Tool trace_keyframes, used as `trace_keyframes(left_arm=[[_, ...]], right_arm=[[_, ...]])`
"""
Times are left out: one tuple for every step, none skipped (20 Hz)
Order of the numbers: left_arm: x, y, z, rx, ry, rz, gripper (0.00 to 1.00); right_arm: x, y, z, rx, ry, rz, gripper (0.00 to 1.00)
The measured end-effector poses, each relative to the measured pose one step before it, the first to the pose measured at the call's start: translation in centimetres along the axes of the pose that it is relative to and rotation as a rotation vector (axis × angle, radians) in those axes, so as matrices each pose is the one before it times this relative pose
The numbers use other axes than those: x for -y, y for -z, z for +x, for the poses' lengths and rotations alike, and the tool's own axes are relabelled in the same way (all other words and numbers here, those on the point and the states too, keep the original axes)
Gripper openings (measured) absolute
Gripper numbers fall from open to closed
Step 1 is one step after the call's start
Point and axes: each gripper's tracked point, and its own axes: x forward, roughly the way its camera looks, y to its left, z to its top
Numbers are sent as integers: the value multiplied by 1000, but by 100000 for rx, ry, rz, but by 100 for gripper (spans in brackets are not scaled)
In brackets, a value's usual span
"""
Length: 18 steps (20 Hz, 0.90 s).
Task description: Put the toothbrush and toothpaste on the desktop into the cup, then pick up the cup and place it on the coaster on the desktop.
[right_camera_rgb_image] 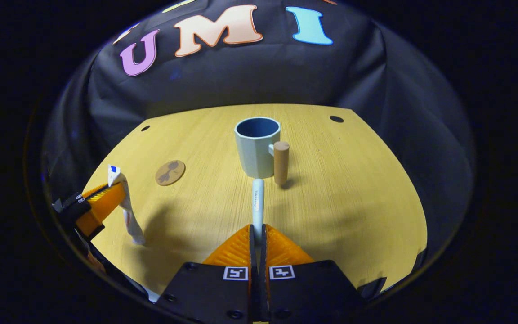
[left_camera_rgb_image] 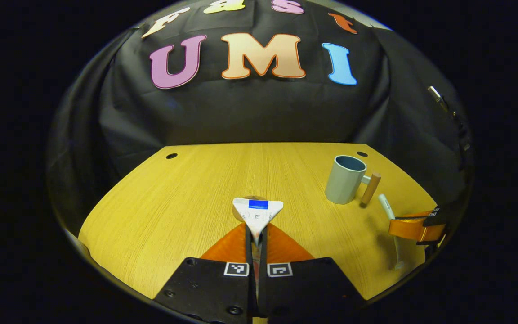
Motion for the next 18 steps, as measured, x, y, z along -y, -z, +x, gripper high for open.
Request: trace_keyframes(left_arm=[[90,-141,-229,740,79,-451,0],[-31,-168,-259,1111,-192,-326,0],[58,-219,-255,1148,-33,-160,0],[115,-28,-179,1125,149,-127,1],[51,-127,-159,647,-41,377,0],[84,-165,-233,1273,343,368,0],[7,-288,-108,1207,240,-24,0],[117,-216,-106,980,169,45,0],[-68,-210,-42,490,48,50,0],[-26,-239,-218,720,72,-187,0],[-60,-476,-115,897,-25,-348,0],[17,-426,-56,1097,-32,-203,0],[-23,-480,39,1059,-47,-174,0],[-70,-565,-52,1040,-25,-357,0],[-20,-619,-3,936,-28,8,0],[-39,-741,-17,1390,-55,88,0],[-40,-689,112,1050,99,60,0],[52,-587,101,1058,-63,86,0]], right_arm=[[-217,-64,-265,711,-318,70,3],[-87,-164,-233,912,-65,-401,3],[-58,-211,-109,1134,-314,-252,3],[-91,-307,-294,1369,-293,-546,3],[-197,-305,-302,1404,-394,-567,3],[-38,-279,-230,1081,-22,-728,3],[-100,-194,-178,934,-185,-357,3],[-116,-213,-202,917,-31,-272,3],[-63,-179,-139,847,-157,-168,3],[-85,-271,-130,747,-83,-384,3],[-150,-258,-186,947,-132,-267,3],[-25,-388,-108,763,-99,-90,3],[-16,-346,-125,910,26,-216,3],[-18,-624,-124,1220,-51,113,3],[54,-710,-81,1164,71,-77,3],[4,-779,-23,1387,-22,-163,3],[13,-847,59,1480,-112,-6,3],[86,-918,22,1606,253,-52,3]])
